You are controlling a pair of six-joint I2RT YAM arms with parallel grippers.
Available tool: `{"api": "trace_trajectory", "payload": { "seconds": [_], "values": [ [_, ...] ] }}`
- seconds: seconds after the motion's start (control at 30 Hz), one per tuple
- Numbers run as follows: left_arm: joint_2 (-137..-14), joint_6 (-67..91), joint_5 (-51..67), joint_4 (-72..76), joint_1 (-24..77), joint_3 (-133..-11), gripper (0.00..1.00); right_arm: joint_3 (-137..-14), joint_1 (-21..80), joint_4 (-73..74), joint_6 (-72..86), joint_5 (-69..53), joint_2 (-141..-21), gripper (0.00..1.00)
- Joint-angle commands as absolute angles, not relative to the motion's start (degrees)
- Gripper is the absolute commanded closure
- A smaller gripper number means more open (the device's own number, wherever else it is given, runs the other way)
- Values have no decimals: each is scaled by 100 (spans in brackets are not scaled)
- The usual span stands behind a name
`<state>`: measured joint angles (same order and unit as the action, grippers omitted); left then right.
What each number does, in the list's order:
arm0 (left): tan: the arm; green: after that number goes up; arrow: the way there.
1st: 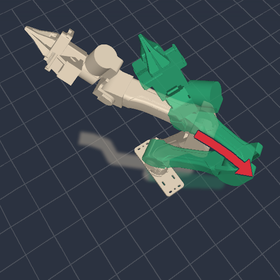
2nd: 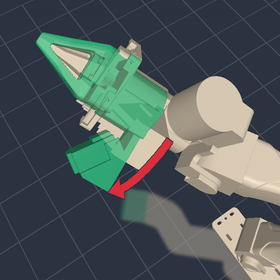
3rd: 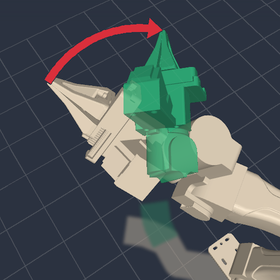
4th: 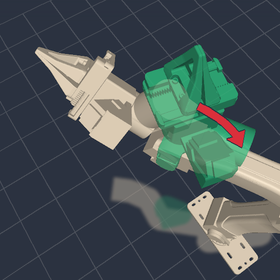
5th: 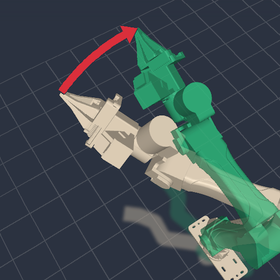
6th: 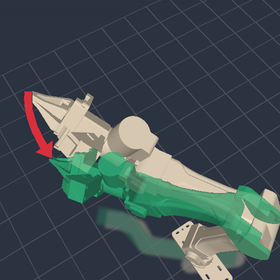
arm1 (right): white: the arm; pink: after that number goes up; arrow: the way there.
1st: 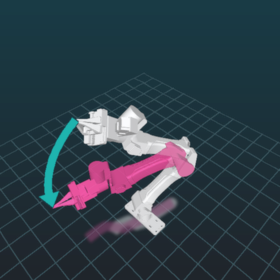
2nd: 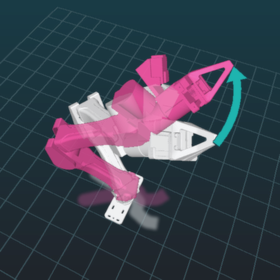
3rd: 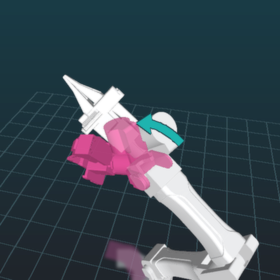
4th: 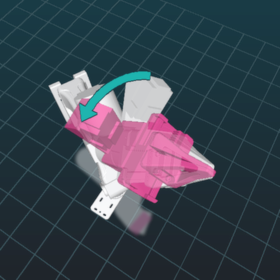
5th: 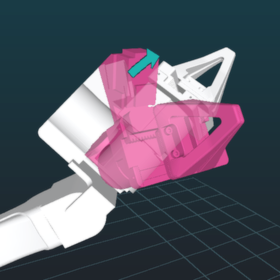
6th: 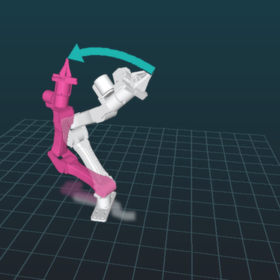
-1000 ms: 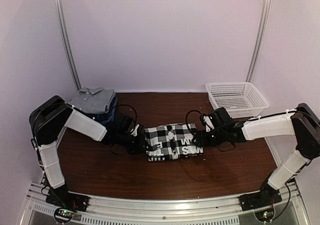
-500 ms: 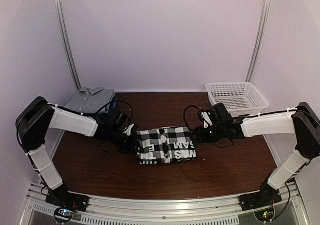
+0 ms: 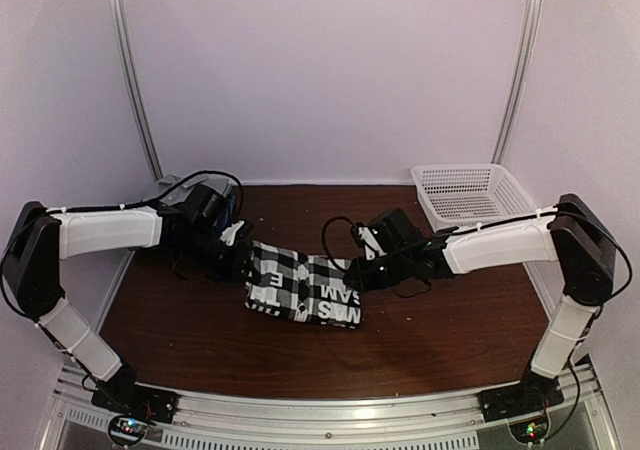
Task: Fold and stack the long sleeve shirts
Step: Turn over the square-folded shirt at the center of the board.
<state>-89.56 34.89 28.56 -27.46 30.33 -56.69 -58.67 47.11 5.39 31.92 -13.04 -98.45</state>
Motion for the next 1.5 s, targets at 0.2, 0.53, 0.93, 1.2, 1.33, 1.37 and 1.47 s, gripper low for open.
{"api": "trace_trajectory", "payload": {
  "seconds": [0.2,0.53,0.93,1.2,1.33,1.37,1.47],
  "values": [
    [-8808,2823,3078,-3569,2839,-6798,100,-6759,5219,629,3297,-1250,-10904,77],
    [-9055,2956,3659,-3655,2845,-8064,100,-7935,5381,-609,4021,-2150,-12168,77],
    [-9855,3485,4169,-2638,2965,-8381,100,-9128,5401,-1520,4938,-2850,-13194,78],
    [-10063,3532,4276,-2503,2966,-8472,100,-8367,5274,-1850,4969,-2770,-12783,77],
    [-10100,3533,4281,-2505,2968,-8493,100,-8024,5205,-1904,4899,-2646,-12459,75],
    [-10127,3533,4296,-2503,2970,-8510,100,-7906,5185,-1927,4877,-2607,-12350,75],
    [-10208,3533,4323,-2504,2978,-8553,100,-7524,5090,-2017,4827,-2493,-11975,73]
  ]
}}
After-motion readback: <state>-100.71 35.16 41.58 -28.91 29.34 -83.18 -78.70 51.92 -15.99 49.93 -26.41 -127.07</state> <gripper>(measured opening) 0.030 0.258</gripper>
